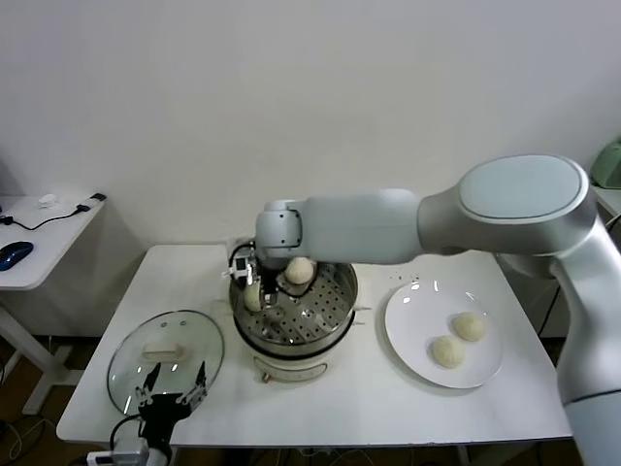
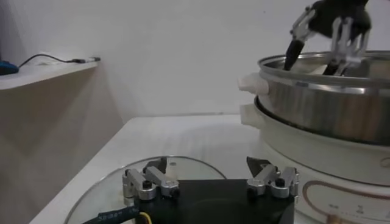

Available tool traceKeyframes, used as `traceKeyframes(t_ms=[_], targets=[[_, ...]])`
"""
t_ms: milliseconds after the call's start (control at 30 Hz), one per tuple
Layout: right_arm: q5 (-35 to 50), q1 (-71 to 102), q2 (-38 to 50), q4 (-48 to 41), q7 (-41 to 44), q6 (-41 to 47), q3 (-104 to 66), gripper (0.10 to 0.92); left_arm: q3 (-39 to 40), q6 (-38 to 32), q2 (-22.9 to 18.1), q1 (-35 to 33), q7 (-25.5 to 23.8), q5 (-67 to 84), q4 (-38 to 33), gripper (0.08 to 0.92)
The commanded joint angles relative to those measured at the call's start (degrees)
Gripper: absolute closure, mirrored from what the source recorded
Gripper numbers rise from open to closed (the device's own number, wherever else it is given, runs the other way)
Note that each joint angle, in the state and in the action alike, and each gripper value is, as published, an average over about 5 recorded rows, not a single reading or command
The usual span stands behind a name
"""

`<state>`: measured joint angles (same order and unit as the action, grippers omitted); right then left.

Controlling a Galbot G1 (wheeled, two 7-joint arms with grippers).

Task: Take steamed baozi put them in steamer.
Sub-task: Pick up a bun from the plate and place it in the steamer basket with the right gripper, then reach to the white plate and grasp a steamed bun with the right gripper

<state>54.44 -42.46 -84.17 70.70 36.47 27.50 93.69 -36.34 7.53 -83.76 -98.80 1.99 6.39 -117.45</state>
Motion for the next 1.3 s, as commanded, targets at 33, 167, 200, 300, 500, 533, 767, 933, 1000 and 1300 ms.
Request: traceKeyframes(t_ms=[33,167,200,300,500,533,767,933,1000,1300], targets=[[0.2,-12.1,14.1,4.6,13.1,-12.0,4.2,0.203,0.2,0.2,-0.1,0.0,-0.1,-0.2,-0.1,0.177],[-3.8,-16.7,26.1,8.9,16.1,-13.6,9.1,0.202,0.2,0.3,0.0,0.0,-0.2,-0.2,-0.3,0.177],[-5.2,-17.6,28.8,10.1,16.4,-13.9,10.6,0.202,0.1,0.3,0.0,0.1,-0.2,-0.2,-0.3,0.177],[-9.7,-19.3,36.0,13.9,17.0,-14.5,15.1,0.203,-0.1,0.4,0.1,0.3,-0.2,-0.1,-0.1,0.177],[-19.0,-17.4,45.6,19.3,15.9,-13.7,20.3,0.202,-0.6,0.6,-0.1,0.6,-0.2,0.0,0.4,0.177],[-20.1,-16.2,46.7,19.8,15.4,-13.2,20.6,0.202,-0.7,0.6,-0.1,0.7,-0.2,0.0,0.4,0.177],[-27.3,-5.1,52.3,21.1,10.7,-9.5,16.4,0.203,-1.2,0.8,-0.5,0.7,-0.3,0.0,0.4,0.177],[-32.0,6.5,53.6,18.3,8.4,-7.4,9.0,0.203,-1.1,0.8,-0.8,0.5,-0.2,-0.3,0.6,0.177],[-33.0,10.3,53.3,16.4,7.9,-7.0,6.0,0.203,-1.1,0.8,-0.8,0.3,-0.2,-0.4,0.6,0.177],[-32.6,18.3,49.9,10.9,7.0,-5.9,-1.3,0.203,-1.5,0.8,-0.8,0.2,-0.3,-0.5,0.9,0.177]])
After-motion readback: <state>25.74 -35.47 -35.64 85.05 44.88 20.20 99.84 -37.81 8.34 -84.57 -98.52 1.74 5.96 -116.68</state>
